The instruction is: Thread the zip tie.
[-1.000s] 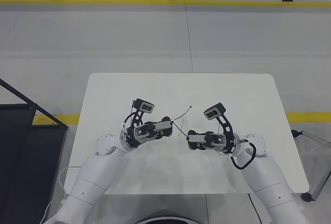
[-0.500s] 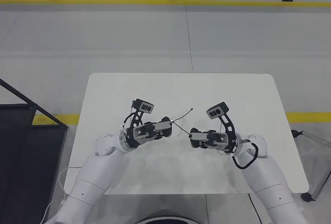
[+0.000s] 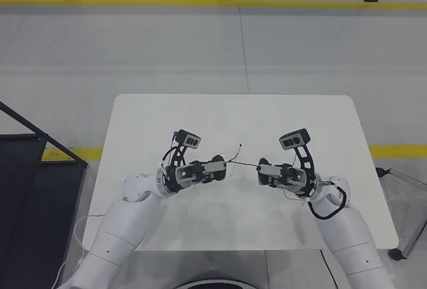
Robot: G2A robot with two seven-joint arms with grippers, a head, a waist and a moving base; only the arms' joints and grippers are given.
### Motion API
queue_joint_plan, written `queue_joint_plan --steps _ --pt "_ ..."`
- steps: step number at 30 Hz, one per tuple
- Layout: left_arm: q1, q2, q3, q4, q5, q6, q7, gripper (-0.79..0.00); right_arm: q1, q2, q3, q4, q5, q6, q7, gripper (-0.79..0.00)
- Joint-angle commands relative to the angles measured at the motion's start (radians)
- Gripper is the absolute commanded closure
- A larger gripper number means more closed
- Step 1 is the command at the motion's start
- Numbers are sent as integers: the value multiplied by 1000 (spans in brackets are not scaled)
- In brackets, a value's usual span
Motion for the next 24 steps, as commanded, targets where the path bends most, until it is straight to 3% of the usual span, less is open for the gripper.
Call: queue_joint_plan --steps 1,24 --pt "1 1 2 -2 14 -2 2 0 -4 0 7 -9 -1 1 1 0" --pt "-12 14 28 35 126 -47 47 0 -20 -10 58 -78 18 16 16 0"
